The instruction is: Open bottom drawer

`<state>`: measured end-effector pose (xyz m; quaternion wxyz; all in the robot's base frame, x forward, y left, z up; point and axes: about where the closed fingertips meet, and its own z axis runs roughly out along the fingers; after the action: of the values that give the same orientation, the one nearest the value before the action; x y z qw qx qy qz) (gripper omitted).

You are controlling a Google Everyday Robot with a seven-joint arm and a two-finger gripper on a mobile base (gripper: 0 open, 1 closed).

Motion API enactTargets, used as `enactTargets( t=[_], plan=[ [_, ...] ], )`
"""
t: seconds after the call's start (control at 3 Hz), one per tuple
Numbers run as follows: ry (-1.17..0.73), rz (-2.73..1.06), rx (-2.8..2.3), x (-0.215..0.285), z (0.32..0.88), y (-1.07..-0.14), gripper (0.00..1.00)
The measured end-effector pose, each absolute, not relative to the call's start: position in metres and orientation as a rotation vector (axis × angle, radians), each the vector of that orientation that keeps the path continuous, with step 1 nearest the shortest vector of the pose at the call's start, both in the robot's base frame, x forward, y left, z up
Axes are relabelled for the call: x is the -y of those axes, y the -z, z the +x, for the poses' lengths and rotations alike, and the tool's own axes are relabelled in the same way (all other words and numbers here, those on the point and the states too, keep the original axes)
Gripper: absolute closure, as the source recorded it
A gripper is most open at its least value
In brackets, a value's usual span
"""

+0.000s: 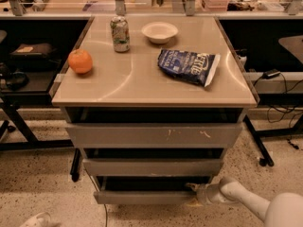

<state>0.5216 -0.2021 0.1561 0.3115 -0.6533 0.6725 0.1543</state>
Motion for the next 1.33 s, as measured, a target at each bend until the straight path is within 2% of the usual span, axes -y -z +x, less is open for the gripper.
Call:
enactTargets(
  t=[0.33, 0.67, 1.33],
  plan=[
    [-0.408, -1.725, -1.775, 0.202, 0.521, -0.159, 0.19],
    [-0.459, -1.75, -1.754, 0.211, 0.47, -0.158, 0.41],
    [-0.469, -1.766, -1.741, 0.213, 0.451, -0.162, 0.89]
  ],
)
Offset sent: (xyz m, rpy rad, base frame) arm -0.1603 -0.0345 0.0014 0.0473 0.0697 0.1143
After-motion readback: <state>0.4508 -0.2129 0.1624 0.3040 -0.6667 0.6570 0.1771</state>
